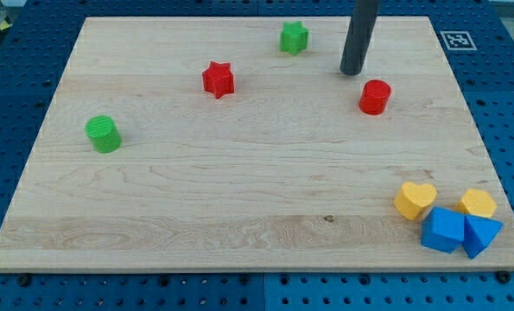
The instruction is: Slide the red circle to the top left of the yellow heart
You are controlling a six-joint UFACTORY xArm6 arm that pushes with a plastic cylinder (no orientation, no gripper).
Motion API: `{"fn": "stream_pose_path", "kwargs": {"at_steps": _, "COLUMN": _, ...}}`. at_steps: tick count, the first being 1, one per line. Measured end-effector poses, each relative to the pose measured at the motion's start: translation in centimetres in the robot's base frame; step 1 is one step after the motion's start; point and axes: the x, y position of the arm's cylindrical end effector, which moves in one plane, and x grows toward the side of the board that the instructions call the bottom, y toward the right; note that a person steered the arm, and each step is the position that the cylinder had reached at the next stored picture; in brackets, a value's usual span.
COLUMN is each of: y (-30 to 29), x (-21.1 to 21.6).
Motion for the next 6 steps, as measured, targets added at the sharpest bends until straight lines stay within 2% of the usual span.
{"fn": "stream_pose_path", "kwargs": {"at_steps": 3, "y": 2.4, "x": 6.4}}
{"fn": "stream_pose_path", "kwargs": {"at_steps": 6, "y": 1.7, "x": 10.7}}
